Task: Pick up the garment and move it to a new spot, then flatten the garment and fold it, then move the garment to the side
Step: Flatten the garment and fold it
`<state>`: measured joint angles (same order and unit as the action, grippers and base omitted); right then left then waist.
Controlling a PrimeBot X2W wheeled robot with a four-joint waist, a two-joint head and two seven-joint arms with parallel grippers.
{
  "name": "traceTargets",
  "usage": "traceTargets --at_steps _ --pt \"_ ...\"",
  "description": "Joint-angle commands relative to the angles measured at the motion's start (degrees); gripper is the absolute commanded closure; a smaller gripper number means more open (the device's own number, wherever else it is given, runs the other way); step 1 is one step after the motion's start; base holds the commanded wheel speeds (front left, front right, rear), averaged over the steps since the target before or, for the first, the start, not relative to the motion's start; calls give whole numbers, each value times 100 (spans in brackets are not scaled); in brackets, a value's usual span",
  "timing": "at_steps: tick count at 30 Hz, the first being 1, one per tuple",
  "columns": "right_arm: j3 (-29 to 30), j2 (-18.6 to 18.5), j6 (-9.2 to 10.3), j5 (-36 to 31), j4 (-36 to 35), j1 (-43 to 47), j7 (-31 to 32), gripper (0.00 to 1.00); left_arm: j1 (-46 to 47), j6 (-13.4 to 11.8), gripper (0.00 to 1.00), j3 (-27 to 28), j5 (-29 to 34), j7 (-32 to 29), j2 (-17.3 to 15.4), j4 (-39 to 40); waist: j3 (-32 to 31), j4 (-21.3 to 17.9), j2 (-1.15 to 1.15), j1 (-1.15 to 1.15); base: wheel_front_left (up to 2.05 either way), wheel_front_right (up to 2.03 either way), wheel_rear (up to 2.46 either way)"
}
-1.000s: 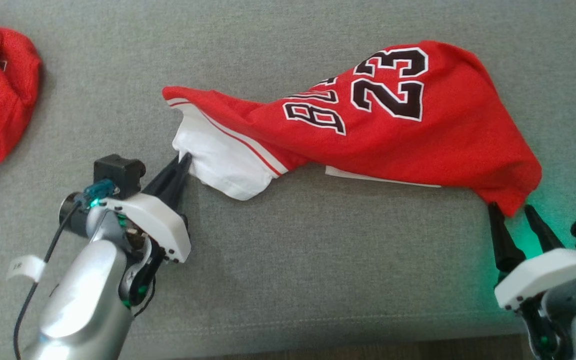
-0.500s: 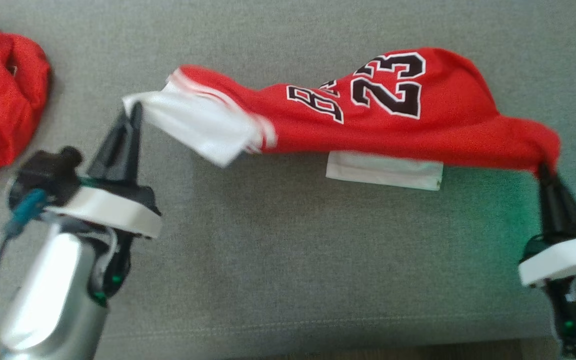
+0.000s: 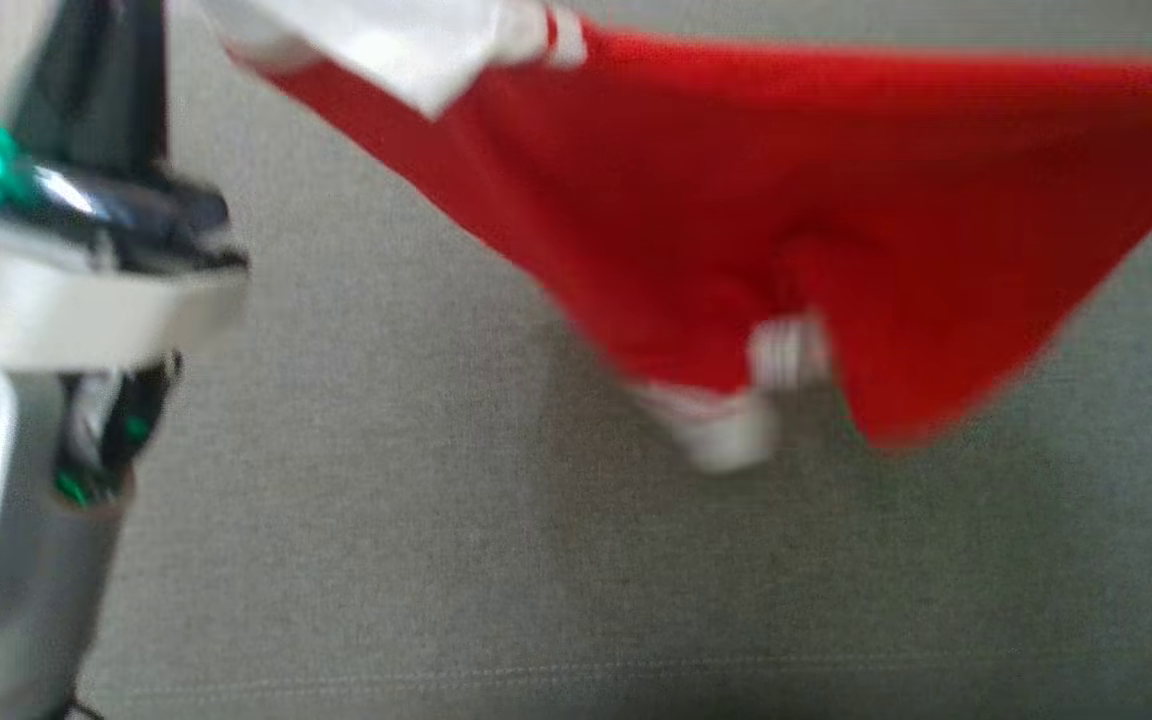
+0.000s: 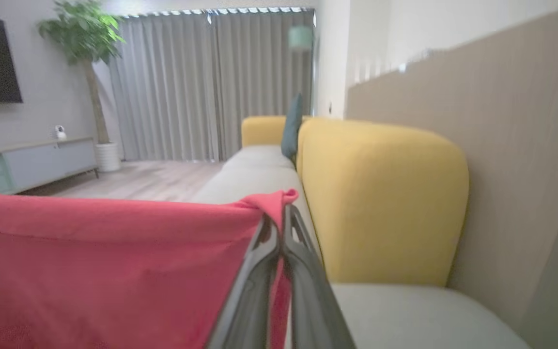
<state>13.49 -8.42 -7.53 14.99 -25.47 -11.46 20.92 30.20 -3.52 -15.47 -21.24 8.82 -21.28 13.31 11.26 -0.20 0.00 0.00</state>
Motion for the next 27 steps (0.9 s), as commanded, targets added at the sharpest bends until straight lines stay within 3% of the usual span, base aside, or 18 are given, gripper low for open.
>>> traceTargets --at_steps 1,7,16,21,27 --pt "-66 -230 4 83 -254 -372 91 100 504 13 100 314 60 -105 -250 245 -210 20 0 0 0 0 0" --pt "-62 -532 4 322 -136 -1086 299 100 1360 134 100 202 40 -462 -240 84 -539 57 0 0 0 0 0" --pt "-178 -516 4 593 243 -1443 347 100 1861 268 100 20 -105 -600 -69 -615 -524 69 0 0 0 0 0" --pt "-409 -512 4 739 861 -2003 280 100 2429 491 100 -89 -181 -448 79 -1587 -205 -4 0 0 0 0 0" --pt "-939 -395 4 724 2323 -3481 -249 100 3626 813 100 -277 32 81 141 -3294 150 -195 0 0 0 0 0"
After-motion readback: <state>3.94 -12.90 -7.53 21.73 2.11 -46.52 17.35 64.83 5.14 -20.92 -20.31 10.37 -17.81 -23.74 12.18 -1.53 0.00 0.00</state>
